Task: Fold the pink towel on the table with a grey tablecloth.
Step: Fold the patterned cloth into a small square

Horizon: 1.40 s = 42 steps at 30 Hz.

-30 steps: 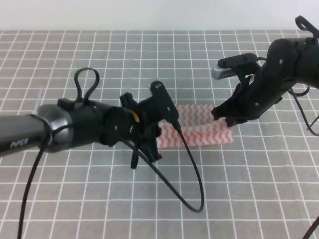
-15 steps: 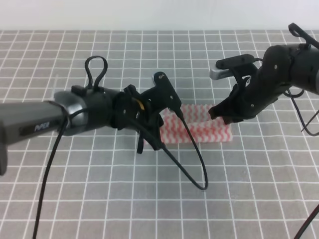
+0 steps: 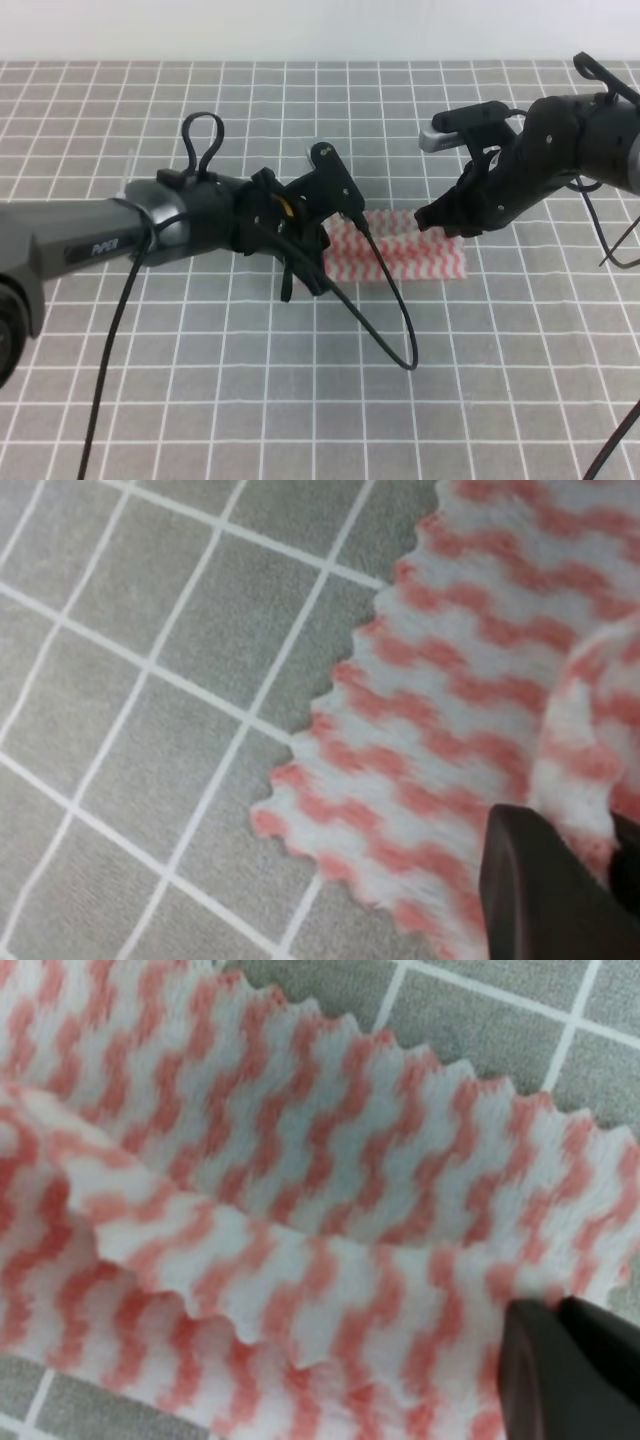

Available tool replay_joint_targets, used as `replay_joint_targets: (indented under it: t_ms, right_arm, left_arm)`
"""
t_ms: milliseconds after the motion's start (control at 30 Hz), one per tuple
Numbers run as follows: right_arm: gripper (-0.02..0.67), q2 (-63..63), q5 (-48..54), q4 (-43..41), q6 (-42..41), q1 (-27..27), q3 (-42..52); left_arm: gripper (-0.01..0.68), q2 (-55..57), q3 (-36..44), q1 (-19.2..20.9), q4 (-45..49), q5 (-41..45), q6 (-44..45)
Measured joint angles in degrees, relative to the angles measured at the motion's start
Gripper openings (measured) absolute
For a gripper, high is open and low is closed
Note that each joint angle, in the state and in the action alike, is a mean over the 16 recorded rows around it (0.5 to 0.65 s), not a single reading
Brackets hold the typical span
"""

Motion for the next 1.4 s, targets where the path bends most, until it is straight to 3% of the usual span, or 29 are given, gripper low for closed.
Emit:
replay_joint_targets:
  t_ms: [967,1167,1400]
  right_arm:
    - [-0.003,2.7,-5.1,-1.8,1.4,-0.5,0.0]
    - [0.079,2.7,-8.0,-1.8,1.2,-0.6,0.0]
    - [0.229,2.8,-10.7,-1.8,1.1,-0.6,0.0]
  left_arm:
    - [0.065,5.2,-5.6,2.2,0.0,0.4,-0.8]
    - [0.097,5.8,-5.8,2.3,-0.1,-2.0,-0.8]
    - [0.210,5.8,-5.8,2.7,-0.1,-5.1,-0.8]
